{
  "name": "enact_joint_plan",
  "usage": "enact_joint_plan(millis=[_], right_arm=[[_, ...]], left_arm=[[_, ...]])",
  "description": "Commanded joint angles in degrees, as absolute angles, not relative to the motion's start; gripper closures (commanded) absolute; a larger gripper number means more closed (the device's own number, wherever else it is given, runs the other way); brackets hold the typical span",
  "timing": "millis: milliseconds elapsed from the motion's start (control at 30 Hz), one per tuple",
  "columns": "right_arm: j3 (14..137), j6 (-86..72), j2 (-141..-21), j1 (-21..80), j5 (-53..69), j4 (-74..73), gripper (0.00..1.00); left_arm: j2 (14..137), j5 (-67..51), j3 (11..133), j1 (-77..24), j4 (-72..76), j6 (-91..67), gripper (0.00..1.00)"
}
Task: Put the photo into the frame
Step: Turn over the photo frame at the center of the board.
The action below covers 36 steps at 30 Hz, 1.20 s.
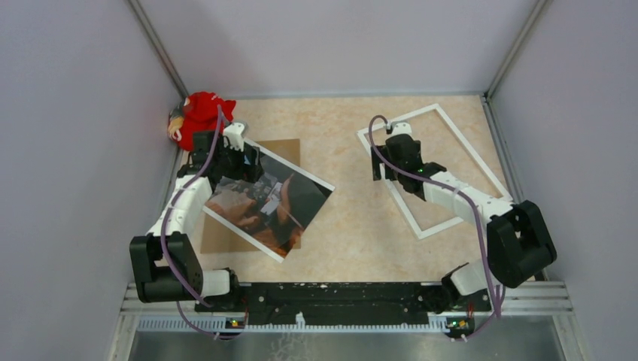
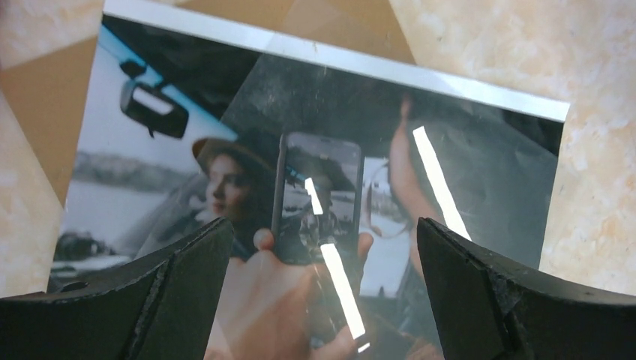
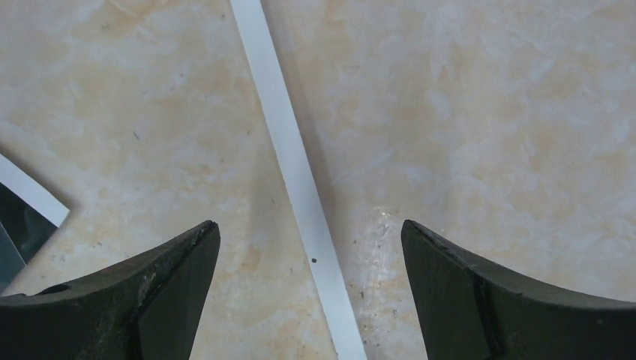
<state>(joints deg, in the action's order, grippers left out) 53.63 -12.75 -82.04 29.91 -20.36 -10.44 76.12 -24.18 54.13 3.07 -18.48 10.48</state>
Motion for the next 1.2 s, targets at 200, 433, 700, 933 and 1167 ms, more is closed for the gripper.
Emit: enact_joint_plan(millis=[200, 433, 700, 933, 1167], right_arm=[[54.54, -13.04, -89.51, 29.72, -15.06, -15.11, 0.22], [51.55, -14.38, -93.77, 29.71, -16.45, -12.19, 0.29], [49.47, -15.92, -96.70, 29.66, -16.23, -9.87, 0.56], [55.21, -18.64, -94.94, 31.19, -13.97, -14.17, 0.91], [69.54, -24.06, -93.05, 36.02, -9.59, -23.47, 1.00]], left_arm=[[73.91, -24.67, 58.89, 3.19, -30.13, 14.17, 0.01], [72.77, -25.42, 60.55, 3.23, -32.59, 15.42, 0.01], [70.57, -26.31, 60.30, 3.21, -33.97, 16.39, 0.01], [69.24, -26.42, 59.88, 3.23, -33.26, 14.94, 0.01], [70.16, -26.68, 58.23, 3.25, -31.77, 13.86, 0.01]])
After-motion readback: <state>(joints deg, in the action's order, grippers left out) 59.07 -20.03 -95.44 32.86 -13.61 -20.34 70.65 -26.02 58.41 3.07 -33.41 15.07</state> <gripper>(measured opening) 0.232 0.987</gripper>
